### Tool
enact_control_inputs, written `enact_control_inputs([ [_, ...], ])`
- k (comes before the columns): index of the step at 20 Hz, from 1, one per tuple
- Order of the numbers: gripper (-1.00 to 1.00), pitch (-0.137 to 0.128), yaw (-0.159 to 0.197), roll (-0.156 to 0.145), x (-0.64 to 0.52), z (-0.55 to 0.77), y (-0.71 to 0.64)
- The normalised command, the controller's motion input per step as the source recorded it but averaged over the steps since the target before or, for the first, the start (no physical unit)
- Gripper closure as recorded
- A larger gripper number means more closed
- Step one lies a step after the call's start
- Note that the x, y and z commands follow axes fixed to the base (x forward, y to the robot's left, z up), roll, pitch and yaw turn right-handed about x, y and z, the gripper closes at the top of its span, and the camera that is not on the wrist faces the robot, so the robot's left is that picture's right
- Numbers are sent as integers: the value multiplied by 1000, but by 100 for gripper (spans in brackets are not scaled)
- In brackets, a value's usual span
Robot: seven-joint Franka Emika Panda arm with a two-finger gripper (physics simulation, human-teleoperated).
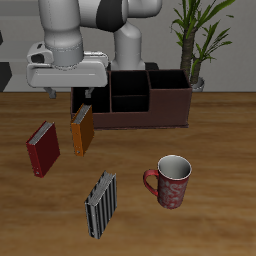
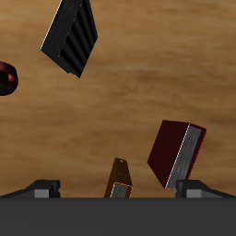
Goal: Place the red book into the back desk caddy's left compartment
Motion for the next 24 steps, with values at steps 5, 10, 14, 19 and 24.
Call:
enact_control_inputs([
  [5, -100, -30, -8, -57, 14, -155, -455],
  [10, -100, -7, -15, -30, 61, -252, -355],
  [14, -100, -18, -27, 2, 2, -180, -174],
  [19, -100, -18, -33, -28, -35, -181, -184],
  [24, -100, -5, -29, -24, -22, -336, -211],
])
